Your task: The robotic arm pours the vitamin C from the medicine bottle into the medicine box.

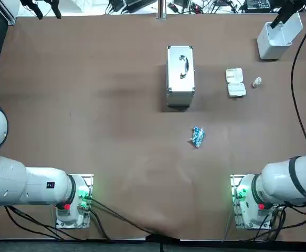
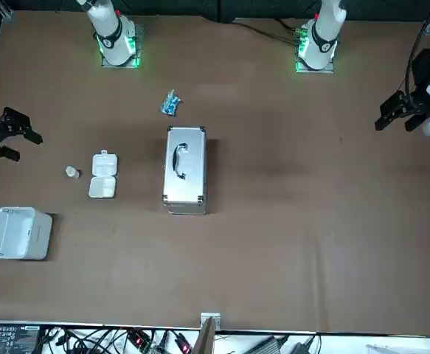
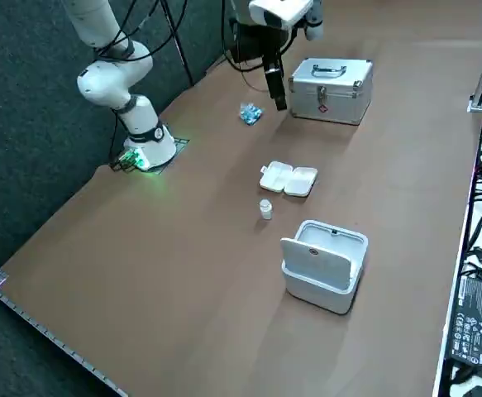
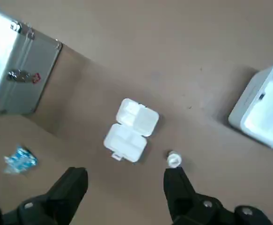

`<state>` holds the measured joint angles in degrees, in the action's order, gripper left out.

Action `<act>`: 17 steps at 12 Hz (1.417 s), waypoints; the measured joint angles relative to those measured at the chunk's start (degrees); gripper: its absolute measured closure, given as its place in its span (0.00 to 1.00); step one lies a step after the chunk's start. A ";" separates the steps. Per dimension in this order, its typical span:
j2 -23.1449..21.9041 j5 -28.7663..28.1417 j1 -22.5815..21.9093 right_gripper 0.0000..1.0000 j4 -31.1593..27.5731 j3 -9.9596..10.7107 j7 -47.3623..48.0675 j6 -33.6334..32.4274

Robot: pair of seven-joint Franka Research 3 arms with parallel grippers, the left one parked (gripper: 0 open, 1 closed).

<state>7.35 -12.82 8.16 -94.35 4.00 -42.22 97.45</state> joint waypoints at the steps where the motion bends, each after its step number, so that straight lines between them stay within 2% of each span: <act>1: -0.01 -0.41 0.76 0.00 -0.91 0.02 -3.35 1.30; 6: -0.02 -4.10 4.90 0.00 -5.93 0.06 -20.64 7.78; 11: 0.09 -14.58 8.51 0.00 -13.36 0.08 -39.21 13.71; 15: 1.17 -21.40 10.06 0.00 -15.20 0.07 -49.76 14.12; 17: 2.78 -26.52 12.17 0.00 -17.11 0.08 -58.40 14.10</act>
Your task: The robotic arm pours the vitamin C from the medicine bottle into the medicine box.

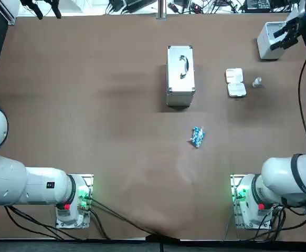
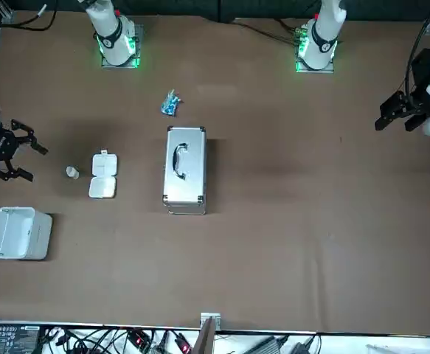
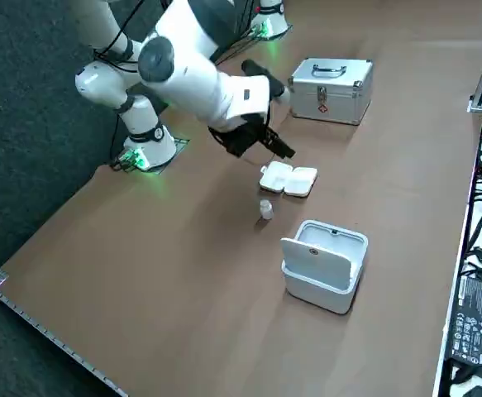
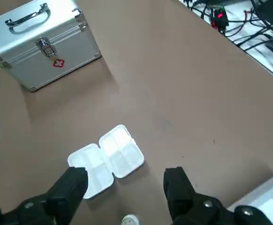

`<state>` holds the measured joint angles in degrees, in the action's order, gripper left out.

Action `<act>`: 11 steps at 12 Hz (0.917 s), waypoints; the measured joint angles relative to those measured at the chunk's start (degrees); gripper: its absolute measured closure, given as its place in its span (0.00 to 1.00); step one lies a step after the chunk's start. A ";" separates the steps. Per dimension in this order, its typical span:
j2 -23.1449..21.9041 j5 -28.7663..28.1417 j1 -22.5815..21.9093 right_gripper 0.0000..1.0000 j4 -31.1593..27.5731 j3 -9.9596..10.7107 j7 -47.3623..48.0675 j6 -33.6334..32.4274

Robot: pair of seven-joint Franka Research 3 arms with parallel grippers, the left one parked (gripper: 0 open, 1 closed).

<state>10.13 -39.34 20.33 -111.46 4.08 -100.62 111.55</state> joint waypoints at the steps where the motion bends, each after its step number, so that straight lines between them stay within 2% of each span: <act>1: 0.91 -1.63 0.78 0.00 -0.55 0.01 -2.70 0.00; 5: 5.75 -6.68 3.42 0.00 -1.30 0.01 -14.26 -0.01; 11: 9.64 -11.54 7.19 0.00 -3.00 0.03 -26.81 -3.31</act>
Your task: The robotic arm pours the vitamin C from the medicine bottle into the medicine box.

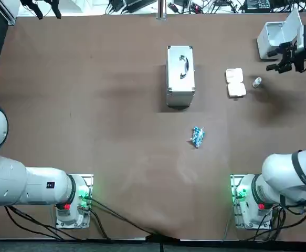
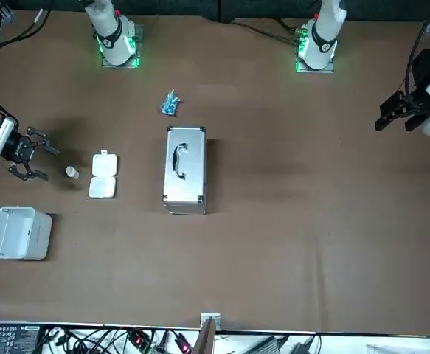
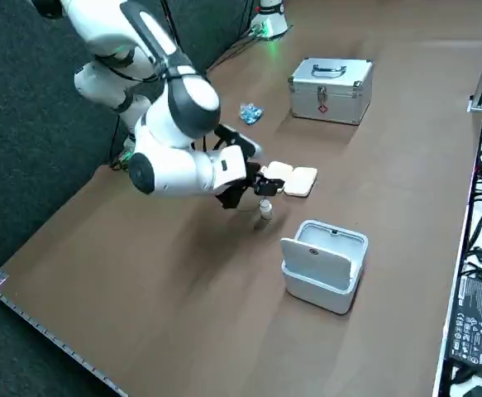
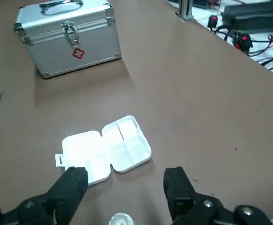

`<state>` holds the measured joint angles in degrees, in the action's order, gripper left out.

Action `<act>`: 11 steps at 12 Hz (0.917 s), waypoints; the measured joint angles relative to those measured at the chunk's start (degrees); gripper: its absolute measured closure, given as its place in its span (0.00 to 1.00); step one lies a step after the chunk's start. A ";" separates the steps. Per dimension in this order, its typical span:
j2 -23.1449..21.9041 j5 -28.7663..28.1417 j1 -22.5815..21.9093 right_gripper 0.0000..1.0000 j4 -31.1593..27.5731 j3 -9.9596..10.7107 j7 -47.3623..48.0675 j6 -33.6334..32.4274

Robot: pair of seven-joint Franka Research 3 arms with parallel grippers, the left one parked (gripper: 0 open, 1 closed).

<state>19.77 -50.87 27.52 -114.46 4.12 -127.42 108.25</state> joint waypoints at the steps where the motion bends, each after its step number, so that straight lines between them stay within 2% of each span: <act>1: 0.86 -0.88 0.67 0.00 -0.14 0.01 -2.08 -0.77; 5: 3.45 -3.40 2.81 0.00 -0.28 0.21 -6.17 -3.71; 7: 5.74 -5.87 4.84 0.00 -0.28 0.31 -9.53 -7.45; 11: 10.26 -8.92 5.14 0.00 -0.09 0.33 -13.57 -7.69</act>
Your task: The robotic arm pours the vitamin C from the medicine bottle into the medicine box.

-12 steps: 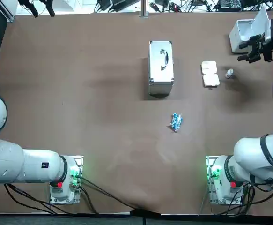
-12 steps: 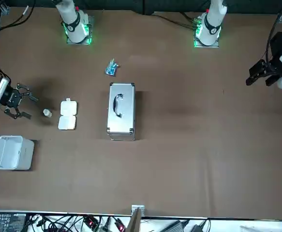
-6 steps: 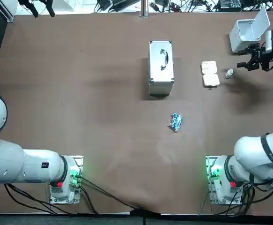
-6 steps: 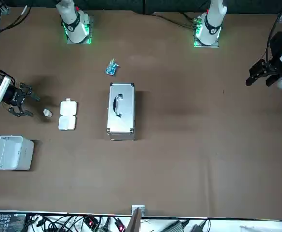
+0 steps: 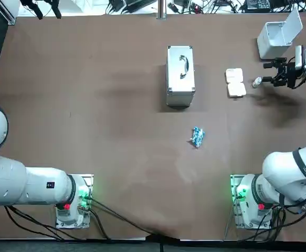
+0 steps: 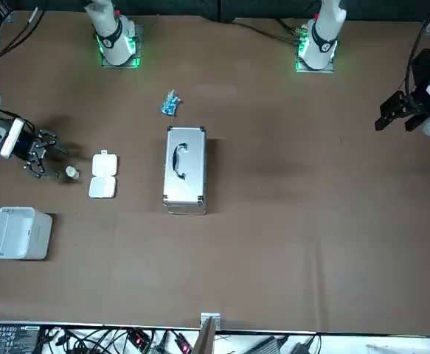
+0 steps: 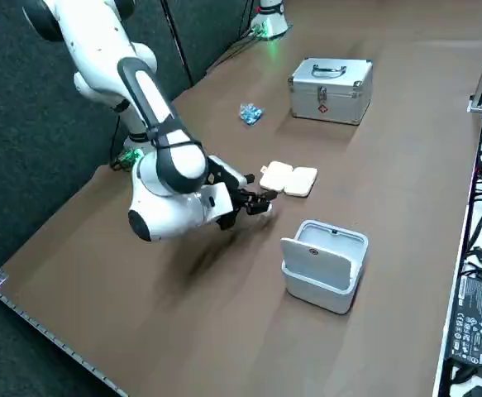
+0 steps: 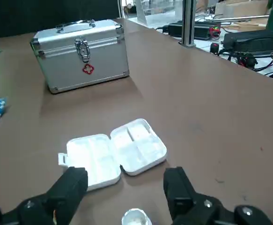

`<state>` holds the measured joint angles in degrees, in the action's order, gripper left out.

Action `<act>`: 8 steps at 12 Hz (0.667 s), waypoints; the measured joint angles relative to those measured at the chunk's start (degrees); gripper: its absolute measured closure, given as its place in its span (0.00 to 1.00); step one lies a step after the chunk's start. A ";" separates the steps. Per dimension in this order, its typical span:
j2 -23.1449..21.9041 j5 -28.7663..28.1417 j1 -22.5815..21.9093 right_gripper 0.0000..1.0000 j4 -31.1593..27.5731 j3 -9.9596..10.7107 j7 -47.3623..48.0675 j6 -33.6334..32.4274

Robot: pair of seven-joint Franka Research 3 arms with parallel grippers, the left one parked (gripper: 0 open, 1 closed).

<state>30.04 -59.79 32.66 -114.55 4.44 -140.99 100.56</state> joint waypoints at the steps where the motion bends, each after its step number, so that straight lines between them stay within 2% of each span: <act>1: 1.12 -0.58 0.00 0.00 0.36 0.00 -1.14 0.00; 8: 7.13 -0.97 1.38 0.00 5.04 0.05 -4.31 -0.65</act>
<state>37.17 -60.75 34.04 -109.51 4.50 -145.30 99.90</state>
